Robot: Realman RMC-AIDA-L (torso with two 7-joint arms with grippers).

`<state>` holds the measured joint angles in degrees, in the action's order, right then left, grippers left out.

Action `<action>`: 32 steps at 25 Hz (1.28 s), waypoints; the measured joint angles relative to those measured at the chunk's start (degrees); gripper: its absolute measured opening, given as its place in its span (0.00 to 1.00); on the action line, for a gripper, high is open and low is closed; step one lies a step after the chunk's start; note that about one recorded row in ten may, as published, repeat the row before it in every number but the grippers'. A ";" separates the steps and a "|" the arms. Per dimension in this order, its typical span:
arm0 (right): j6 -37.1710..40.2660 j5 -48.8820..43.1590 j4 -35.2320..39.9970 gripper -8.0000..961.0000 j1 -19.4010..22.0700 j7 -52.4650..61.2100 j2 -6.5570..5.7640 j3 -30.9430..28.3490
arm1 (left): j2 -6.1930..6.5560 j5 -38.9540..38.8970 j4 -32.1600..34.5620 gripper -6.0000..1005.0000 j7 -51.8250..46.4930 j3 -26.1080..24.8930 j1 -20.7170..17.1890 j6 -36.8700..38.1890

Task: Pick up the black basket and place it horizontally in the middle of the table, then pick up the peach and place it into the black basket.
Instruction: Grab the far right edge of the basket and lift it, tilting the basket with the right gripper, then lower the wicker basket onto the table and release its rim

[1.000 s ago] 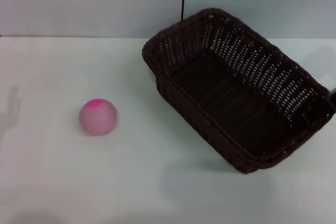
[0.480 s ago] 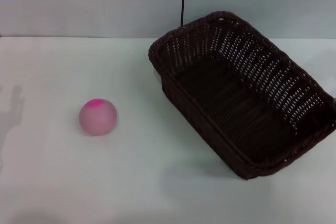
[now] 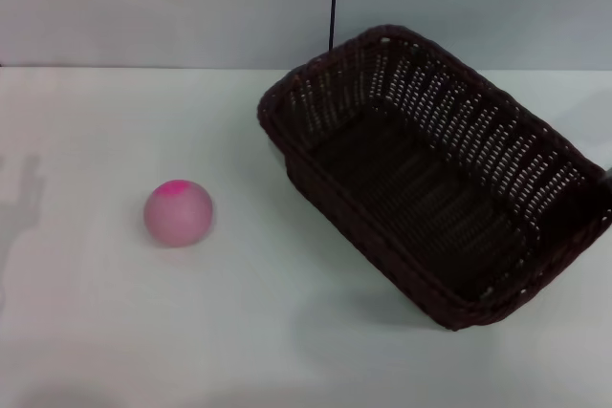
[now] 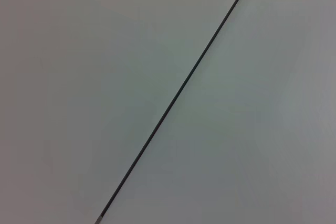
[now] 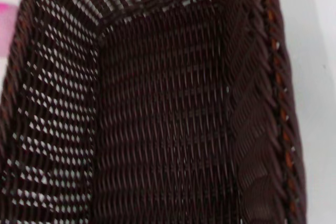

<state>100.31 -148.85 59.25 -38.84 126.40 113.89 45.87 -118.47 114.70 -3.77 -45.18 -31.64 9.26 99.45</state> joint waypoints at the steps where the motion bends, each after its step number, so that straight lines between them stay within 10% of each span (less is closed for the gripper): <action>1: 0.00 0.00 0.00 0.38 0.00 0.00 0.00 0.00 | 0.00 0.00 0.00 0.51 0.00 0.00 0.00 0.00; 9: 1.53 11.46 -0.61 0.25 2.77 -1.31 -2.96 -1.98 | 0.00 0.00 -0.01 0.51 0.00 0.00 0.43 -0.40; 32: 5.65 22.65 -7.82 0.19 1.41 -23.51 -4.40 -6.60 | 0.00 0.03 -0.01 0.51 0.00 0.18 2.02 -2.03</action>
<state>105.96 -126.20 51.43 -37.43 102.89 109.49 39.28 -118.47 114.72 -3.78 -45.18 -31.46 11.28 97.43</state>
